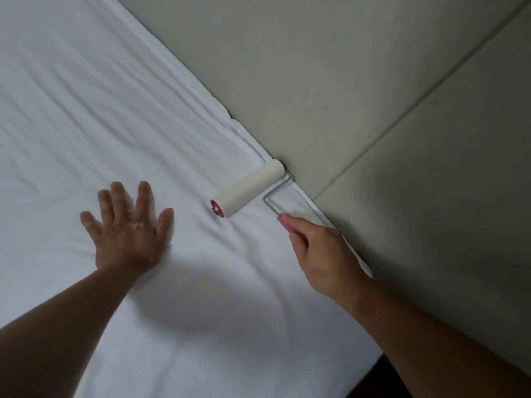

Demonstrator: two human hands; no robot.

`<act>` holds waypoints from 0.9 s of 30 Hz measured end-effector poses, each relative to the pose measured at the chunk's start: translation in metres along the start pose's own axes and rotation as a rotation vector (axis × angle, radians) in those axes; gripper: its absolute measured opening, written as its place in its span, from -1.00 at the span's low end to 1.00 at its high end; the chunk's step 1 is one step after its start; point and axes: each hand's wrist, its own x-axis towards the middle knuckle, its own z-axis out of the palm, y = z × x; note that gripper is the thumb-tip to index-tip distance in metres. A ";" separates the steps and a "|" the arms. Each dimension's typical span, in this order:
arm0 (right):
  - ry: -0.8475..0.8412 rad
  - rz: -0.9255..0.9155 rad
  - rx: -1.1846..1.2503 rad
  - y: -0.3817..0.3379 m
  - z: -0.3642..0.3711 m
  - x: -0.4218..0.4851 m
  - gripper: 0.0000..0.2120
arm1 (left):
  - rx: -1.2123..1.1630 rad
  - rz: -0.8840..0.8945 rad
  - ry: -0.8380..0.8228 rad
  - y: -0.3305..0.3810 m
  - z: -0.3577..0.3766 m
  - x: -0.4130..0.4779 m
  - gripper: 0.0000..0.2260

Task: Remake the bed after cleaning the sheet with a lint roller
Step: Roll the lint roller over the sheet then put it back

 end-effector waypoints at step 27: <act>-0.101 0.265 -0.309 -0.036 -0.047 -0.303 -0.55 | 0.115 0.461 -0.156 -0.065 -0.019 -0.028 -0.32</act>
